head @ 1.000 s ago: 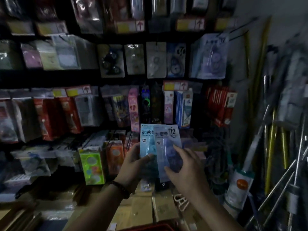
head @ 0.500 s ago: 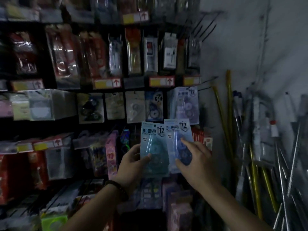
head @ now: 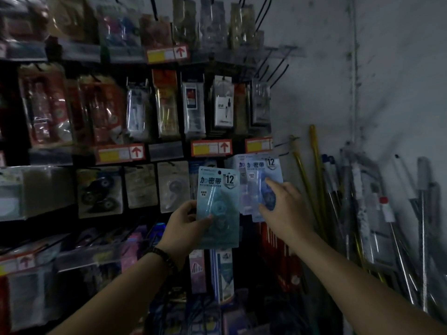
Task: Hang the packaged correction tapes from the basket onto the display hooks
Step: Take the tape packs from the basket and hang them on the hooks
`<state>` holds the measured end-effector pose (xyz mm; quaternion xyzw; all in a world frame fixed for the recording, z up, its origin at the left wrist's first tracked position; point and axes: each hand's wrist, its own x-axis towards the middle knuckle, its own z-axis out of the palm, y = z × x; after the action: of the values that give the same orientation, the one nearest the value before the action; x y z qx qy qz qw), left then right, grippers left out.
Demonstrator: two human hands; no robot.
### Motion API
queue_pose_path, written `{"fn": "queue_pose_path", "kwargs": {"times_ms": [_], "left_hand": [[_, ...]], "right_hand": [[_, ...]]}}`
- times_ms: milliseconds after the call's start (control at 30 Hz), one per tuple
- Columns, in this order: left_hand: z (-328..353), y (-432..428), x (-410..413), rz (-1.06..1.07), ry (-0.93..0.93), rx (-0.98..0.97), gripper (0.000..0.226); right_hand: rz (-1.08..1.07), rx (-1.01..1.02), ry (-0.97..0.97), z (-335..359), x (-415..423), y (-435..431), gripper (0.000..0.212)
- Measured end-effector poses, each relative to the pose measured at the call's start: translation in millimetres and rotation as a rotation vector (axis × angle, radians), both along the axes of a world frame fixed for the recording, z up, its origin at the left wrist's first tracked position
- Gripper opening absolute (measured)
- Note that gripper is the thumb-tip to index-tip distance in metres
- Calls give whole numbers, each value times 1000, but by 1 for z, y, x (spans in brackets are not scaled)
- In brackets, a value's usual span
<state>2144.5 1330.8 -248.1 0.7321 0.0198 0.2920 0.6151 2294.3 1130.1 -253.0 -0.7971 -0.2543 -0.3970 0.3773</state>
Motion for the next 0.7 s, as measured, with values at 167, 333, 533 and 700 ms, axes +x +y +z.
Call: {"fn": "queue_pose_path", "kwargs": {"times_ms": [167,333,533,700], "left_hand": [[0,-2,7,-6,5,32,25],[-1,0,9,-8,6,43,25],[2,4,13,0,12,18,27],[1,6,16,-3,-5,5,27]], "right_hand": [[-10,-31,-34,3,18,10,75],[-19,-63,-71,6,29,11,76],[-6,-51,-112,0,31,13,75],[-24,-41,-83,8,29,16,74]]}}
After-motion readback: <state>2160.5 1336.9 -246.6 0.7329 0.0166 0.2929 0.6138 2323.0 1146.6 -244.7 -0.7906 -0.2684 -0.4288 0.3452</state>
